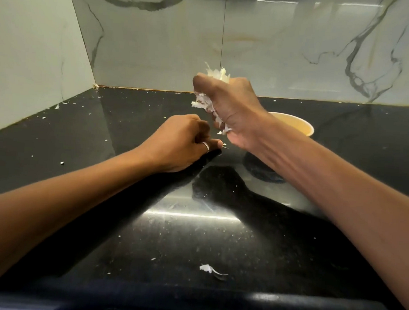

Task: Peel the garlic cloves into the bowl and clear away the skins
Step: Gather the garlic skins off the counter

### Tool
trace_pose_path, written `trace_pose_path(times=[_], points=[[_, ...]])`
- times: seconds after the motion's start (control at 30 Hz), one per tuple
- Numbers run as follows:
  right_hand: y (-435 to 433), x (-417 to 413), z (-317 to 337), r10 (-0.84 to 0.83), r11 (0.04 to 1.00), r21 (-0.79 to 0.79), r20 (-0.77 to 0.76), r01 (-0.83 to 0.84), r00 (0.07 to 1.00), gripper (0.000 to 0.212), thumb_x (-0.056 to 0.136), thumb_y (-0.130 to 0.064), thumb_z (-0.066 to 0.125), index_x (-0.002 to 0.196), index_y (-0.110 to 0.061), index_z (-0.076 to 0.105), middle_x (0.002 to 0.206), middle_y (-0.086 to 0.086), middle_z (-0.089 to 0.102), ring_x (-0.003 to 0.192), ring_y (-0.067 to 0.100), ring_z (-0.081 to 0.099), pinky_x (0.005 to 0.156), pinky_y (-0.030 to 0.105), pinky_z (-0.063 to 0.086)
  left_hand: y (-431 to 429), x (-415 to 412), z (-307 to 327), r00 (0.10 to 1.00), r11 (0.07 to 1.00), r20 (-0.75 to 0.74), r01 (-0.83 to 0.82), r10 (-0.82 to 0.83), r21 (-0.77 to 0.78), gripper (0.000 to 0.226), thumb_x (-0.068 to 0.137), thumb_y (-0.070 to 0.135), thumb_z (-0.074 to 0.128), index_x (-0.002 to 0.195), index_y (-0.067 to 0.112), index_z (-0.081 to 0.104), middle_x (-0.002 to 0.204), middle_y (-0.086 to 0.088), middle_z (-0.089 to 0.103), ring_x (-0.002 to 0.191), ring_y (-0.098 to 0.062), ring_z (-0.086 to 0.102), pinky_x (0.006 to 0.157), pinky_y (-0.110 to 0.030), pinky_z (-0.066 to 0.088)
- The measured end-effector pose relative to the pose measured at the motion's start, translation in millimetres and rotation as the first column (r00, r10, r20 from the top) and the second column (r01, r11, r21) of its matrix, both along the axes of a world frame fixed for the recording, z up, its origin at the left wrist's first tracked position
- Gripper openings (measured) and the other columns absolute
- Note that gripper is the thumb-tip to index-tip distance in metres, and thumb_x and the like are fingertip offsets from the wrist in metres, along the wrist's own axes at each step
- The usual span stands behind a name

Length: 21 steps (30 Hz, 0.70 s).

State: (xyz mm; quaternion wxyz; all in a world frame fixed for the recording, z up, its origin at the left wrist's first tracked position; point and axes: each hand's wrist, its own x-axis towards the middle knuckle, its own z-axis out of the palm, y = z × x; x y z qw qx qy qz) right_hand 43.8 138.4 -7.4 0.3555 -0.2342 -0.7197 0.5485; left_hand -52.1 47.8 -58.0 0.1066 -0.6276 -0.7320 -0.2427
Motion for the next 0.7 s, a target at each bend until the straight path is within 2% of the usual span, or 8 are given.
trace_pose_path(times=[0.07, 0.17, 0.27, 0.43, 0.57, 0.63, 0.7], points=[[0.2, -0.6, -5.3, -0.002, 1.0, -0.014, 0.022, 0.002, 1.0, 0.034, 0.074, -0.028, 0.074, 0.056, -0.02, 0.046, 0.046, -0.011, 0.037, 0.045, 0.011, 0.033, 0.049, 0.025, 0.029, -1.1, 1.2, 0.5, 0.996, 0.998, -0.063, -0.067, 0.067, -0.009, 0.053, 0.09, 0.059, 0.05, 0.06, 0.015, 0.047, 0.066, -0.003, 0.053, 0.064, -0.024, 0.049, 0.058, -0.033, 0.038], [-7.3, -4.3, -11.5, 0.025, 0.998, -0.053, 0.031, -0.023, 0.999, 0.025, 0.066, -0.029, 0.074, 0.058, -0.02, 0.051, 0.053, -0.006, 0.041, 0.053, 0.016, 0.04, 0.057, 0.031, 0.033, -2.9, 5.5, 5.7, 0.981, 0.986, -0.115, -0.16, 0.155, -0.036, 0.043, 0.079, 0.055, 0.041, 0.058, 0.017, 0.045, 0.066, -0.009, 0.055, 0.073, -0.038, 0.056, 0.068, -0.04, 0.05], [-8.4, -5.6, -14.1, 0.024, 0.997, -0.072, 0.026, -0.022, 0.999, 0.023, 0.063, -0.028, 0.074, 0.061, -0.022, 0.052, 0.058, -0.003, 0.04, 0.061, 0.018, 0.039, 0.058, 0.036, 0.031, -0.9, 9.5, 8.9, 0.977, 0.978, -0.087, -0.199, 0.193, -0.067, 0.035, 0.084, 0.041, 0.05, 0.061, 0.016, 0.045, 0.064, -0.005, 0.04, 0.074, -0.037, 0.05, 0.068, -0.037, 0.046], [-2.3, -1.6, -16.2, 0.049, 0.99, -0.136, 0.024, -0.046, 0.999, 0.022, 0.077, -0.02, 0.071, 0.072, -0.02, 0.049, 0.065, 0.001, 0.036, 0.064, 0.02, 0.035, 0.057, 0.033, 0.029, 0.8, 10.8, 10.5, 0.966, 0.965, -0.057, -0.257, 0.254, -0.059, 0.044, 0.088, 0.038, 0.056, 0.054, 0.014, 0.042, 0.062, -0.007, 0.038, 0.07, -0.038, 0.044, 0.064, -0.035, 0.038], [-2.9, 0.4, -15.9, 0.085, 0.962, -0.259, -0.023, -0.088, 0.996, 0.018, 0.082, -0.016, 0.068, 0.076, -0.017, 0.051, 0.064, 0.001, 0.036, 0.052, 0.015, 0.031, 0.044, 0.022, 0.025, 1.6, 4.9, 10.6, 0.949, 0.953, 0.096, -0.302, 0.3, 0.004, 0.044, 0.089, 0.031, 0.056, 0.051, 0.01, 0.044, 0.058, -0.009, 0.043, 0.069, -0.038, 0.048, 0.062, -0.036, 0.039], [-4.5, -0.3, -15.5, 0.081, 0.945, -0.314, -0.03, -0.087, 0.996, 0.017, 0.081, -0.019, 0.069, 0.077, -0.016, 0.054, 0.064, 0.002, 0.038, 0.052, 0.016, 0.031, 0.045, 0.023, 0.024, 1.0, -1.4, 14.5, 0.902, 0.933, 0.278, -0.356, 0.331, 0.044, 0.04, 0.085, 0.024, 0.056, 0.05, 0.006, 0.047, 0.052, -0.009, 0.044, 0.061, -0.035, 0.046, 0.056, -0.036, 0.038], [-6.4, -1.1, -15.8, 0.079, 0.915, -0.392, -0.051, -0.093, 0.996, 0.017, 0.08, -0.02, 0.07, 0.075, -0.014, 0.055, 0.061, 0.003, 0.041, 0.048, 0.016, 0.034, 0.046, 0.022, 0.027, 1.1, -6.3, 20.9, 0.806, 0.91, 0.488, -0.412, 0.335, 0.055, 0.036, 0.082, 0.02, 0.057, 0.05, 0.007, 0.047, 0.05, -0.008, 0.043, 0.057, -0.031, 0.039, 0.053, -0.037, 0.034]])
